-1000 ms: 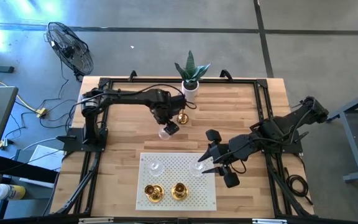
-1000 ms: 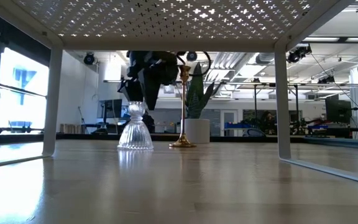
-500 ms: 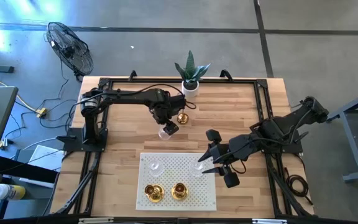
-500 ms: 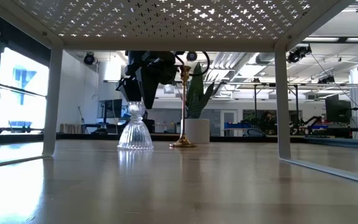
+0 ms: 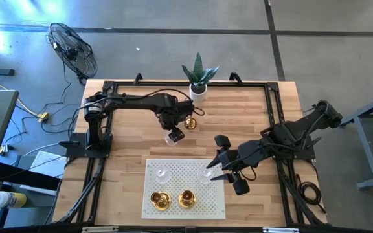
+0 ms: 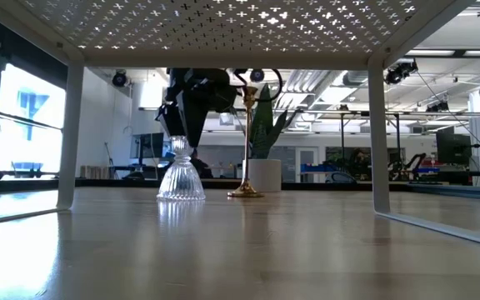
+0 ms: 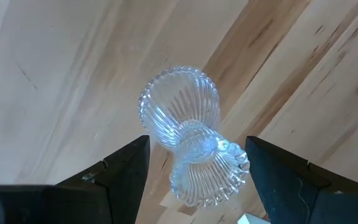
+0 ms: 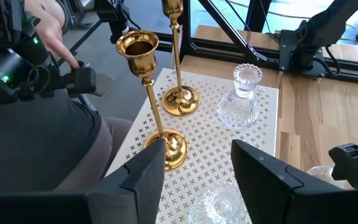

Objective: Pick & Place candle stick holders
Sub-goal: Put the transparent candle holder on the shelf

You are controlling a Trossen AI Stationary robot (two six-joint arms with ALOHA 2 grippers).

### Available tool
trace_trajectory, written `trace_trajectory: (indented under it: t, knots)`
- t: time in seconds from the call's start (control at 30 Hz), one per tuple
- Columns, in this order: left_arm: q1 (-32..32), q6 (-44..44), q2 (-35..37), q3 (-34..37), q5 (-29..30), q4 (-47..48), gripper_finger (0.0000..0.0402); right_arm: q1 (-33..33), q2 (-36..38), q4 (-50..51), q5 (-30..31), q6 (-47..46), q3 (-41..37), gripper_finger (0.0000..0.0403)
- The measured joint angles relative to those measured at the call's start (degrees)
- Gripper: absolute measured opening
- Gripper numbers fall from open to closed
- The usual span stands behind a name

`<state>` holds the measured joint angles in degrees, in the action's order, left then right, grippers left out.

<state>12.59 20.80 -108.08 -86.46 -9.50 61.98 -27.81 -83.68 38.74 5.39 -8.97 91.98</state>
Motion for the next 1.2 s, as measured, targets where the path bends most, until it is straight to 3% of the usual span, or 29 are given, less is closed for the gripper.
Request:
trace_trajectory:
  t: [0.93, 1.2]
  knots:
    - [-1.39, -5.7, -2.11, 0.04, 2.63, 0.85, 0.0256, 0.0, 0.0, 0.07, 0.0, -0.02, 0.0, 0.0177]
    - [-1.39, -5.99, -2.11, 0.04, 2.63, 0.26, 0.0186, 0.0, 0.0, 0.07, 0.0, -0.01, 0.0, 0.0177]
